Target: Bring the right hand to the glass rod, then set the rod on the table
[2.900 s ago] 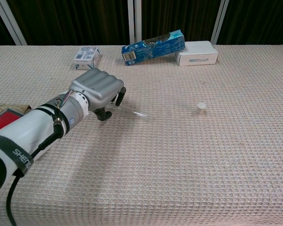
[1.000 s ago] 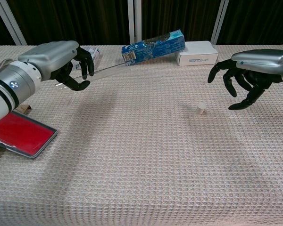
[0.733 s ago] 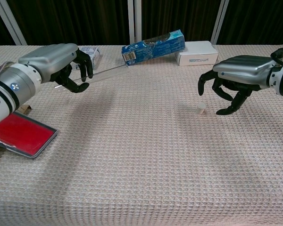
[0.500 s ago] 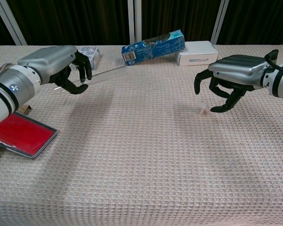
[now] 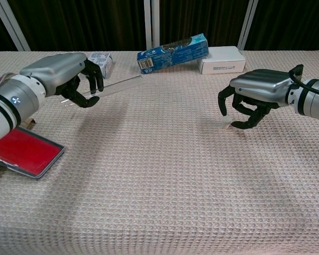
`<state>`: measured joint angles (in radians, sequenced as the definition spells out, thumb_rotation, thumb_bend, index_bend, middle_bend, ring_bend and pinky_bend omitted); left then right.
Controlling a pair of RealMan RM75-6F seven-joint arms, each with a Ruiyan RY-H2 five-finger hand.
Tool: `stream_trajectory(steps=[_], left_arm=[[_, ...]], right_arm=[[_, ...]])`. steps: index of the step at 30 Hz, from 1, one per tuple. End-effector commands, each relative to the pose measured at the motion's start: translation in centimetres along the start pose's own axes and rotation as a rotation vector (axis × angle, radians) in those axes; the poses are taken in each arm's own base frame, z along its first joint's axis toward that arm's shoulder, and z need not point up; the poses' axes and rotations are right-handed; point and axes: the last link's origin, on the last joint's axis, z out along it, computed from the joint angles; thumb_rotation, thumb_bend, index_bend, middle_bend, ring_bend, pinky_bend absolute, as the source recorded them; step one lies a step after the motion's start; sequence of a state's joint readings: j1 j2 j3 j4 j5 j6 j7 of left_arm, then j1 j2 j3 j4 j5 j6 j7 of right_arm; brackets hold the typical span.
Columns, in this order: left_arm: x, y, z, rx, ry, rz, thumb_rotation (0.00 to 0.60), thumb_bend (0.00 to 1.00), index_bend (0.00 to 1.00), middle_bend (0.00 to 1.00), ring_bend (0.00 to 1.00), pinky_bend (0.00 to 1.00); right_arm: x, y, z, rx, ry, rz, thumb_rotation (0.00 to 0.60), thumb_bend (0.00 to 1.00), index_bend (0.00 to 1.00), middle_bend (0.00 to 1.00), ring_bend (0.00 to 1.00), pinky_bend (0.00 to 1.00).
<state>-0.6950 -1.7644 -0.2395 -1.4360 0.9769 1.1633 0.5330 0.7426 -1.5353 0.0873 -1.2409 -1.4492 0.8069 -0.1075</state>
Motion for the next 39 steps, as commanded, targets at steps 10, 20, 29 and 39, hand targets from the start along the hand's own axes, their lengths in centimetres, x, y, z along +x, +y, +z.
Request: stream_trajectory(steps=[10, 20, 29, 39], left_arm=[[-0.2, -0.3, -0.1, 0.006, -0.001, -0.002, 0.6, 0.55, 0.68, 0.61, 0.83, 1.0], [0.0, -0.5, -0.2, 0.007, -0.002, -0.048, 0.6, 0.55, 0.68, 0.61, 0.83, 1.0], [0.6, 0.2, -0.3, -0.024, 0.002, -0.18, 0.6, 0.55, 0.68, 0.61, 0.83, 1.0], [0.9, 2.8, -0.2, -0.125, 0.045, -0.399, 0.6, 0.55, 0.68, 0.61, 0.83, 1.0]], right_arm=[[-0.4, 0.1, 0.2, -0.007, -0.013, -0.003, 0.6, 0.37, 0.54, 0.85, 0.95, 1.0], [0.5, 0.3, 0.1, -0.021, 0.04, 0.038, 0.6, 0.45, 0.66, 0.87, 0.97, 1.0], [5.9, 1.9, -2.7, -0.021, 0.218, 0.252, 0.6, 0.48, 0.72, 0.88, 0.99, 1.0], [14.1, 1.7, -5.0, 0.056, 0.361, 0.499, 0.6, 0.48, 0.74, 0.89, 0.99, 1.0]])
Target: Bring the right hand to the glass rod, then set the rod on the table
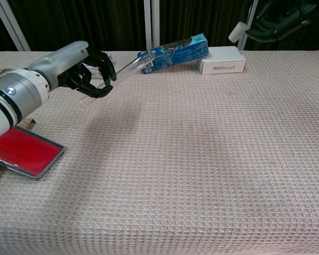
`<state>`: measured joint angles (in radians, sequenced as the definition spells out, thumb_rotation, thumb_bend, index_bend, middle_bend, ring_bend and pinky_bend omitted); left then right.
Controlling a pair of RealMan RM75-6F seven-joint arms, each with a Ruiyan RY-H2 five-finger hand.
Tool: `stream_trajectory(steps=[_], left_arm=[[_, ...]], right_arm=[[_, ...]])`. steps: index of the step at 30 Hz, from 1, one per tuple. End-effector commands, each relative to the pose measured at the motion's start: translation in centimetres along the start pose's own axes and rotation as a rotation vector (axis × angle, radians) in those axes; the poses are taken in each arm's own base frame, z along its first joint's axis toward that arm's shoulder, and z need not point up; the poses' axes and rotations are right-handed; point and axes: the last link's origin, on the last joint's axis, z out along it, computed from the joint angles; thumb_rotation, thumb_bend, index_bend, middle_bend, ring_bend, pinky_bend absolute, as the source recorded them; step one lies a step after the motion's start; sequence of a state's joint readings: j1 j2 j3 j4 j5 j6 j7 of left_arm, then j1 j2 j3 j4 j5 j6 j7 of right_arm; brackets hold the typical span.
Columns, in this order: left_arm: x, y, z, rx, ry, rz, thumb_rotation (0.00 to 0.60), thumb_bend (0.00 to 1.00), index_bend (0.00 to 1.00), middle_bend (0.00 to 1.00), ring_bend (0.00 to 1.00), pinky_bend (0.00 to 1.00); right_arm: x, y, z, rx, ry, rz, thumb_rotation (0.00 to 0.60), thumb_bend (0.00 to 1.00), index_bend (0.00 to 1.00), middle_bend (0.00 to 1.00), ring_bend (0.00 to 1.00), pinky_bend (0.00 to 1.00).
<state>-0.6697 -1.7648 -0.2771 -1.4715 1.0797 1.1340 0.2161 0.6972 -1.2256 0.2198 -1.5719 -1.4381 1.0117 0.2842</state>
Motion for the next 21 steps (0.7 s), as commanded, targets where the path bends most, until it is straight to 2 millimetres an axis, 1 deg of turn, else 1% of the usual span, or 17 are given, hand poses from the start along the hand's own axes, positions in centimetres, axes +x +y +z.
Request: stream_trajectory(steps=[1, 5, 9, 15, 21], left_arm=[[-0.6, 1.4, 0.2, -0.053, 0.024, -0.095, 0.6, 0.55, 0.68, 0.61, 0.83, 1.0], [-1.2, 2.5, 0.4, -0.09, 0.045, -0.181, 0.6, 0.55, 0.68, 0.6, 0.83, 1.0], [-1.9, 3.3, 0.7, -0.108, 0.047, -0.249, 0.6, 0.55, 0.68, 0.6, 0.82, 1.0], [-2.8, 4.0, 0.8, -0.12, 0.048, -0.291, 0.6, 0.55, 0.68, 0.6, 0.82, 1.0], [-3.0, 4.3, 0.9, -0.125, 0.05, -0.32, 0.6, 0.55, 0.68, 0.6, 0.82, 1.0]], right_arm=[[2.2, -1.7, 0.5, 0.03, 0.029, 0.083, 0.6, 0.48, 0.74, 0.89, 0.99, 1.0], [2.6, -2.9, 1.1, 0.05, 0.015, 0.103, 0.6, 0.48, 0.74, 0.89, 0.99, 1.0], [2.4, -4.0, 1.7, 0.065, -0.01, 0.107, 0.6, 0.48, 0.75, 0.89, 1.0, 1.0], [2.0, -5.0, 2.4, 0.073, -0.032, 0.103, 0.6, 0.49, 0.75, 0.9, 1.0, 1.0], [1.4, -5.4, 2.6, 0.079, -0.053, 0.091, 0.6, 0.49, 0.75, 0.9, 1.0, 1.0]])
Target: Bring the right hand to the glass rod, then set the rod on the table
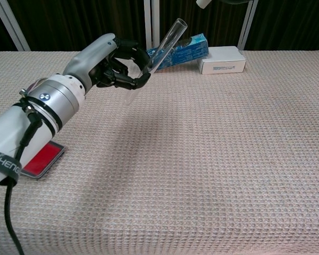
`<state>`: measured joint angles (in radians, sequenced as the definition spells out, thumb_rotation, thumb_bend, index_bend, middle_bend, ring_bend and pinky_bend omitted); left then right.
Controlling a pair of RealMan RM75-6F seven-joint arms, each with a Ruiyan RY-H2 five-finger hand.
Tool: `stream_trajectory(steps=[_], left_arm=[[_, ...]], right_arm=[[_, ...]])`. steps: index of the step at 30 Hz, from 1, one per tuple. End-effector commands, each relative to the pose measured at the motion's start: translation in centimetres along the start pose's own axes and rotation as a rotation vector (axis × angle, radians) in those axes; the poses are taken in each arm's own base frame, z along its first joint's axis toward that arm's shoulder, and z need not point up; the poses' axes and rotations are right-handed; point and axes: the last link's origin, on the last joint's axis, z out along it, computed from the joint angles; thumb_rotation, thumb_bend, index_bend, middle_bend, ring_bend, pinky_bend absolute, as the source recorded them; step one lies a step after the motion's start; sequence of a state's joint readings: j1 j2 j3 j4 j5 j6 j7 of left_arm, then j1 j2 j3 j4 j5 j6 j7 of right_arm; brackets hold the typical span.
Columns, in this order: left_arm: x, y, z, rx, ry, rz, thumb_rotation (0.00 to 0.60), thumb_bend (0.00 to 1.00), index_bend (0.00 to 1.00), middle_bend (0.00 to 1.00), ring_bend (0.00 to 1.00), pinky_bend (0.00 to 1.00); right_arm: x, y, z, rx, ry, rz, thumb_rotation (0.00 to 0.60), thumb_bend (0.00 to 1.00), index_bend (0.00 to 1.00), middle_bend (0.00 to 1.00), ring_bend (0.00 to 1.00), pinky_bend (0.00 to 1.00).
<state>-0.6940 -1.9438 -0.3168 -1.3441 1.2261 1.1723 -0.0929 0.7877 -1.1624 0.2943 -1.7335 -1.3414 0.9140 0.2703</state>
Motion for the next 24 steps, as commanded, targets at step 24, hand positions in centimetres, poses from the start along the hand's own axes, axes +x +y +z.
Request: stream_trajectory(steps=[24], left_arm=[[-0.1, 0.6, 0.1, -0.014, -0.002, -0.013, 0.6, 0.55, 0.68, 0.6, 0.82, 1.0]], right_arm=[[-1.4, -0.6, 1.0, 0.013, -0.036, -0.017, 0.6, 0.51, 0.76, 0.9, 1.0, 1.0]])
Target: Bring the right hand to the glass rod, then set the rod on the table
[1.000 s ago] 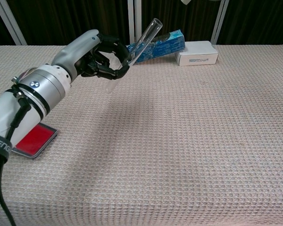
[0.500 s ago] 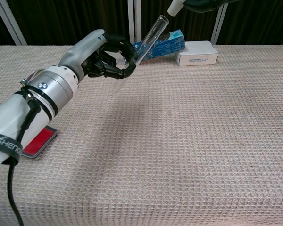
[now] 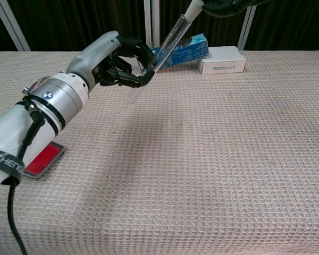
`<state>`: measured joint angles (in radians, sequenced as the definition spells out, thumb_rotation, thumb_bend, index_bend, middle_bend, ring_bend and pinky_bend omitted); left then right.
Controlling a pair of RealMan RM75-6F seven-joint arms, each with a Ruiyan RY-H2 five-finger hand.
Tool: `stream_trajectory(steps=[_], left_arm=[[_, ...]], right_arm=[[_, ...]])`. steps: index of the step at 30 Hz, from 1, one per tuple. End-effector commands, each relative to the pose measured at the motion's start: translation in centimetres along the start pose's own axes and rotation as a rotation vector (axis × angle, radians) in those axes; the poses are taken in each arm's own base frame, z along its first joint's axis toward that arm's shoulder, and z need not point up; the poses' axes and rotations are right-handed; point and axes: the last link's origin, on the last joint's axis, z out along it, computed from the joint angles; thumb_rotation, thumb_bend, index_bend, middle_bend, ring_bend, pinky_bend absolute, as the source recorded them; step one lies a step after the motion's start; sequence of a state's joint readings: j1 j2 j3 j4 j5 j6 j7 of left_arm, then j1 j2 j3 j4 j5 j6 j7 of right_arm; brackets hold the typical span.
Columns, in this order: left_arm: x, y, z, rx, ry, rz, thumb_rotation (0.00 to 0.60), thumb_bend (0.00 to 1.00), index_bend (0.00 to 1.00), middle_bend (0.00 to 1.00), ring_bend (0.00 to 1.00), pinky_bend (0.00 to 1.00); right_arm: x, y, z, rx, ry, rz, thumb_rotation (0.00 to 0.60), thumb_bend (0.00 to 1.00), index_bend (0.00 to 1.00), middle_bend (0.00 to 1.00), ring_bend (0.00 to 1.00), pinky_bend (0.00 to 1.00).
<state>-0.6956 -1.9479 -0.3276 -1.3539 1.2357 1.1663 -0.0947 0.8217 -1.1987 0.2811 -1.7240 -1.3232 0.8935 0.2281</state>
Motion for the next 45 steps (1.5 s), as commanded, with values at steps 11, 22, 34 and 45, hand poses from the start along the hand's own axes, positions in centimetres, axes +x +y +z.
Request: stream_trajectory(steps=[11, 22, 34, 45], left_arm=[[0.1, 0.2, 0.1, -0.002, 0.001, -0.009, 0.6, 0.55, 0.68, 0.6, 0.82, 1.0], [0.4, 0.3, 0.2, -0.001, 0.0, -0.035, 0.6, 0.55, 0.68, 0.6, 0.82, 1.0], [0.7, 0.0, 0.1, 0.005, 0.002, -0.037, 0.6, 0.55, 0.68, 0.6, 0.82, 1.0], [0.9, -0.2, 0.0, 0.007, 0.002, -0.028, 0.6, 0.55, 0.68, 0.6, 0.82, 1.0]], right_arm=[[-0.5, -0.4, 0.4, 0.014, -0.003, 0.009, 0.6, 0.51, 0.76, 0.9, 1.0, 1.0], [-1.1, -0.5, 0.8, 0.02, 0.001, 0.025, 0.6, 0.51, 0.76, 0.9, 1.0, 1.0], [-1.3, -0.5, 0.9, 0.016, 0.005, 0.027, 0.6, 0.29, 0.6, 0.89, 1.0, 1.0], [-1.3, -0.5, 1.0, 0.015, 0.009, 0.034, 0.6, 0.13, 0.4, 0.89, 0.99, 1.0]])
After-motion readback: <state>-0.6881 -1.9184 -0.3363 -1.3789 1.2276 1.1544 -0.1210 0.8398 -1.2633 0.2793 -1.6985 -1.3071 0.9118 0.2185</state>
